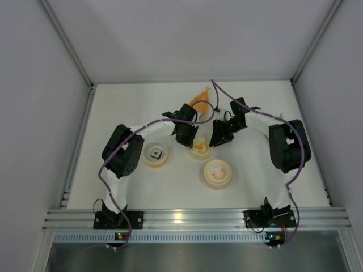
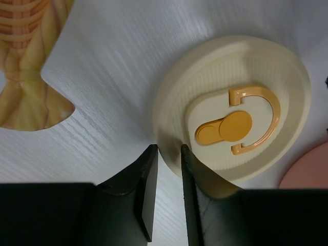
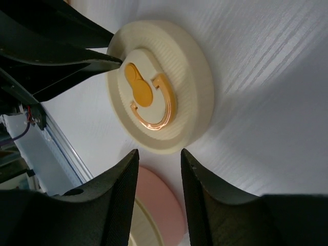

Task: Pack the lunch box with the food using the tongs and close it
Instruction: Adjust the box lid at the center of the board.

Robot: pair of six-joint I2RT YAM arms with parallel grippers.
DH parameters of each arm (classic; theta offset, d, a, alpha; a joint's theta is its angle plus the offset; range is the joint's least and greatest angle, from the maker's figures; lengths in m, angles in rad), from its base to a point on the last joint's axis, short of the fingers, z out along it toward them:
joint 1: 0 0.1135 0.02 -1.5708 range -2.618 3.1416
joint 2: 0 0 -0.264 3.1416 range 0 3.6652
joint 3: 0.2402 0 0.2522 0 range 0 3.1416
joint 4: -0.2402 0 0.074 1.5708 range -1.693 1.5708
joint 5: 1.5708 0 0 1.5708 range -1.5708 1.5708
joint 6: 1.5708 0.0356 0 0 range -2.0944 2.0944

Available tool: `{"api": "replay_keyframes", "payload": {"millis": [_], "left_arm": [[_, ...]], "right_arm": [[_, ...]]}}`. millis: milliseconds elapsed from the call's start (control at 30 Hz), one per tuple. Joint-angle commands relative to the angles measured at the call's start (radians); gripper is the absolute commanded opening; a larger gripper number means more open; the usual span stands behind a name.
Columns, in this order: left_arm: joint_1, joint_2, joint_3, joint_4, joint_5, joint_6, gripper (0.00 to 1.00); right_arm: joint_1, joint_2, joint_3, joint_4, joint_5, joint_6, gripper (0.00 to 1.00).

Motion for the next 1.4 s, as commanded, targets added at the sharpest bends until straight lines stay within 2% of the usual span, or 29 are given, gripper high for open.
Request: {"api": "replay_keyframes", "payload": {"millis": [0, 100, 333, 633, 933, 1233, 1367], "left_arm": [[0.003, 0.049, 0.017, 0.037, 0.044, -0.058, 0.29], [0.003, 0.077, 0.035, 0.034, 0.05, -0.097, 0.17], [0.003, 0.14, 0.1, 0.0, 0.018, -0.191, 0.0], [0.003, 0.18, 0.167, -0.089, -0.229, -0.323, 0.0], [0.003, 0.206, 0.19, -0.101, -0.217, -0.346, 0.0], [0.002, 0.216, 0.178, -0.086, -0.176, -0.351, 0.0], [-0.004, 0.221, 0.173, -0.085, -0.173, -0.351, 0.0]], "right_arm": [[0.028, 0.016, 0.037, 0.086, 0.007, 0.071, 0.38], [0.04, 0.028, 0.043, 0.094, 0.039, 0.102, 0.35], [0.047, 0.03, 0.034, 0.092, 0.113, 0.128, 0.33], [0.043, -0.027, 0.017, 0.124, 0.194, 0.15, 0.33], [0.047, 0.025, 0.041, 0.109, 0.183, 0.164, 0.32], [0.042, 0.119, 0.048, 0.176, -0.017, 0.228, 0.28], [0.037, 0.097, 0.021, 0.262, -0.079, 0.269, 0.25]]}}
